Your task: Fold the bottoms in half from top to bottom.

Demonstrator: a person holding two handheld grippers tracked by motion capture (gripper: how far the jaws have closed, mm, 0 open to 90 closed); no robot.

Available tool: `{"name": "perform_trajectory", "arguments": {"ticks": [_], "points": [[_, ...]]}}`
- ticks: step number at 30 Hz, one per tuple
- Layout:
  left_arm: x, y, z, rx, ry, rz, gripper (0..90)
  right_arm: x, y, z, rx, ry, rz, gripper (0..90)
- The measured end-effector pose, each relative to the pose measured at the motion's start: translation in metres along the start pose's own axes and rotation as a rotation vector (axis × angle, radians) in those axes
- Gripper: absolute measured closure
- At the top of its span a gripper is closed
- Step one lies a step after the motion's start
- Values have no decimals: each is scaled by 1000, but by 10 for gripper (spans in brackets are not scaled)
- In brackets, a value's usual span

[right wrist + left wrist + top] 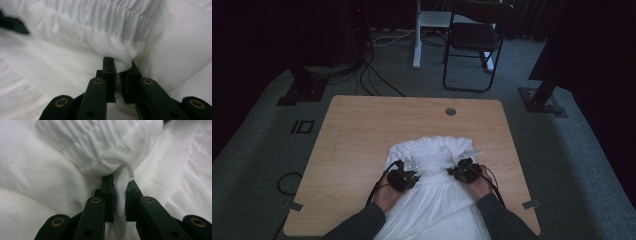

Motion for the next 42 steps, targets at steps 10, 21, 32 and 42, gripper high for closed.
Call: {"name": "perform_trajectory", "arguments": {"ticks": [10,21,32,42], "points": [[19,-38,79,-17,-122,40,815,33,-61,-28,44,48,-3,826],[40,-84,127,-85,-234,132,809,58,-115,-61,88,104,24,817],[23,-89,134,-152,-172,30,851,50,-126,-69,157,68,-13,837],[-91,-104,93,-84,-98,-289,852,-65,-141,-45,-1,46,-245,836]]}}
Point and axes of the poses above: each handheld gripper's, and its own axes: x roughly forward along the jaws, y roughly out of its underside, z roughly to its left, the point moved 5 cm from there along x, roughly forward along the jaws, and after that the axes turned 10 degrees about z, right-handed, at the moved point
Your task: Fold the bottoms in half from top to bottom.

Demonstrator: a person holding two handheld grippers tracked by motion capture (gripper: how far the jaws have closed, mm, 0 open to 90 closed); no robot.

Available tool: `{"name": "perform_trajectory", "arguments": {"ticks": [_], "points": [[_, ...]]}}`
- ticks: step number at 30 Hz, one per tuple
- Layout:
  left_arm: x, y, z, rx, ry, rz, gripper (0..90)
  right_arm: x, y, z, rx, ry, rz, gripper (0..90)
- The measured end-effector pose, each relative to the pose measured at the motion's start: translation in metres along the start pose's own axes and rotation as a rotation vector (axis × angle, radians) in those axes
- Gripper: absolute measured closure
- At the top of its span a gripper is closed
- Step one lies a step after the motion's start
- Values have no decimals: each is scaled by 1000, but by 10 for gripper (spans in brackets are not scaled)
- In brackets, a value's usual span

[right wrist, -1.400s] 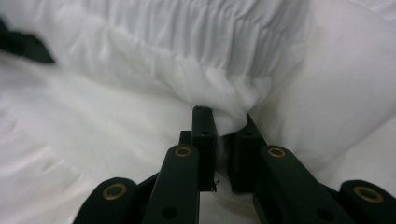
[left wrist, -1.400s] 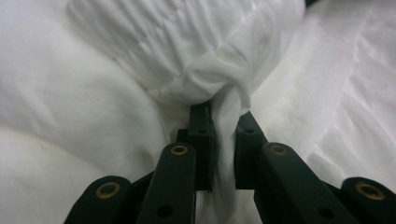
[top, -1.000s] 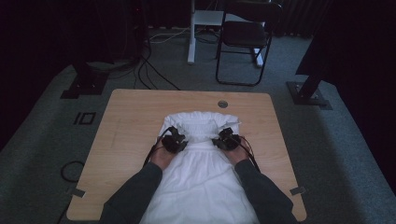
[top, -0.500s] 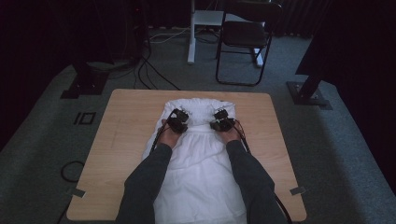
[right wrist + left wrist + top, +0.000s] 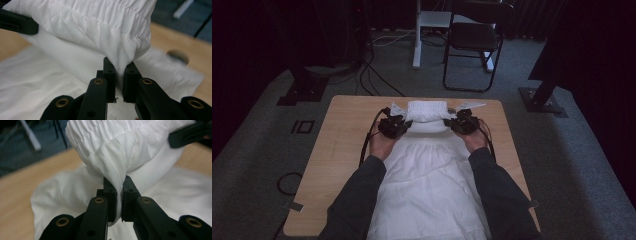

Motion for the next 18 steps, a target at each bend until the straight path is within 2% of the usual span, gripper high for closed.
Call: {"name": "perform_trajectory", "arguments": {"ticks": [4,6,8,10,13,17,18], "points": [[-41,3,-20,53,25,-62,851,-40,0,21,-69,-31,-55,836],[-53,14,-27,63,43,-65,849,-51,8,33,-104,-52,-58,835],[-55,30,-33,56,65,-46,849,-55,21,45,-122,-78,-48,835],[-51,49,-39,40,84,-10,849,-52,37,56,-144,-92,-11,835],[-37,83,-47,29,107,64,847,-38,67,69,-159,-107,58,834],[-6,128,-59,4,157,193,844,-13,107,77,-134,-146,155,832],[1,137,-62,15,158,227,843,-7,117,78,-129,-150,184,832]]}}
Point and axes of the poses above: each handheld gripper's, and its own axes: x roughly forward along the jaws, y roughly out of its underside, z roughly to its left, the point moved 5 cm from there along x, roughly forward along the jaws, and after that the axes turned 10 degrees about z, right-handed, at the moved point
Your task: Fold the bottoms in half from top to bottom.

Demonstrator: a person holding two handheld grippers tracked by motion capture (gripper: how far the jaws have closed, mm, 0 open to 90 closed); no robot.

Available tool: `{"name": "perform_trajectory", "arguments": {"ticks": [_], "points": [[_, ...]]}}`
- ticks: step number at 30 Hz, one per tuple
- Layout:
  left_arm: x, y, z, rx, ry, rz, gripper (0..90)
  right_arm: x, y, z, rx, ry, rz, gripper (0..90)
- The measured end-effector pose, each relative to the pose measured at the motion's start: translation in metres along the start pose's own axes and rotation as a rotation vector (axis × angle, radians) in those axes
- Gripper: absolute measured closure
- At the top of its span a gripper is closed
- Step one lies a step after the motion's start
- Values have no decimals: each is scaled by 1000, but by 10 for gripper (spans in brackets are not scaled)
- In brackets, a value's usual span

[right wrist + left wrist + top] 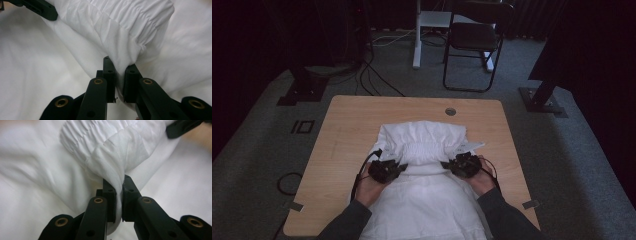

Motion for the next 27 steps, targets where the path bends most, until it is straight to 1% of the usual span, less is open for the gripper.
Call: {"name": "perform_trajectory", "arguments": {"ticks": [1,2,3,4,5,6,7,8,10,11,13,15,17,18,19,20,22,25,26,27], "points": [[9,6,-1,10,-16,35,843,8,7,1,7,-3,22,831],[17,11,-2,31,-34,65,842,15,14,2,23,-18,41,831],[23,14,-1,46,-50,78,840,22,19,3,30,-26,63,830],[25,14,0,42,-41,61,840,27,23,4,32,-26,78,830],[26,12,3,36,-34,67,839,32,25,4,31,-13,94,830],[26,10,5,45,-51,74,837,35,26,4,29,-8,101,829],[27,8,7,61,-69,79,834,37,25,4,39,-12,99,828],[28,5,9,65,-80,81,834,38,24,3,48,-15,96,828],[32,-1,15,62,-90,84,832,42,22,-1,50,7,98,824],[34,-5,18,64,-101,88,832,45,20,-4,49,18,92,824],[39,-14,25,63,-122,87,831,49,15,-14,73,23,78,824],[45,-24,34,48,-131,81,830,52,8,-26,92,37,74,825],[52,-35,42,37,-147,73,830,56,1,-39,99,64,75,824],[56,-40,45,39,-159,73,830,58,-4,-46,106,77,75,824],[59,-45,50,40,-168,71,830,60,-9,-53,118,84,77,824],[62,-50,54,33,-176,66,830,62,-13,-61,135,88,79,824],[68,-59,64,3,-185,52,830,66,-21,-74,162,96,72,824],[74,-68,76,-31,-199,39,830,72,-30,-86,213,96,58,828],[75,-70,79,-50,-198,38,830,73,-32,-88,219,98,57,831],[75,-71,80,-59,-193,41,831,74,-34,-89,210,100,54,833]]}}
Point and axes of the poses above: each handheld gripper's, and its own axes: x roughly forward along the jaws, y roughly out of its underside, z roughly to its left, the point moved 5 cm from there along x, roughly forward along the jaws, and after that the axes turned 10 degrees about z, right-handed, at the moved point
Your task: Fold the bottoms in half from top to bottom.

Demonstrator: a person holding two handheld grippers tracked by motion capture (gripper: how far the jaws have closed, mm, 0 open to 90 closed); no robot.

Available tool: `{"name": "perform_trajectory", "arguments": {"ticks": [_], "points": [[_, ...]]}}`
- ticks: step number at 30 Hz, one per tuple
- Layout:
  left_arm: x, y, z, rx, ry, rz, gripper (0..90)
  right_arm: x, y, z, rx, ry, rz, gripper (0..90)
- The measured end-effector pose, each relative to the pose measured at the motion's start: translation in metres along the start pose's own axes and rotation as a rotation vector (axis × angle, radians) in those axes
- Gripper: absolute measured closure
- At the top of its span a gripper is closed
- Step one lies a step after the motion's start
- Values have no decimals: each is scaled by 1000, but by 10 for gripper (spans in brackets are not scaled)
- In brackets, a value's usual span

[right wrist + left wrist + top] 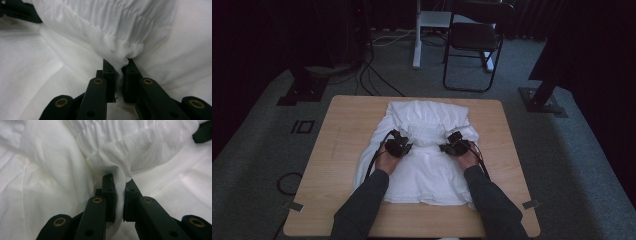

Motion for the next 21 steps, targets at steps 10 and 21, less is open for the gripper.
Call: {"name": "perform_trajectory", "arguments": {"ticks": [10,21], "points": [[-87,-24,-6,-8,57,-207,852,-66,-20,9,-91,12,-175,839],[-126,21,-37,40,149,-264,842,-120,17,52,-207,-5,-281,837]]}}
Point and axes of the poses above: each handheld gripper's, and its own axes: x roughly forward along the jaws, y roughly out of its underside, z roughly to its left, the point moved 5 cm from there along x, roughly forward along the jaws, and after that the axes turned 10 degrees about z, right-handed, at the moved point
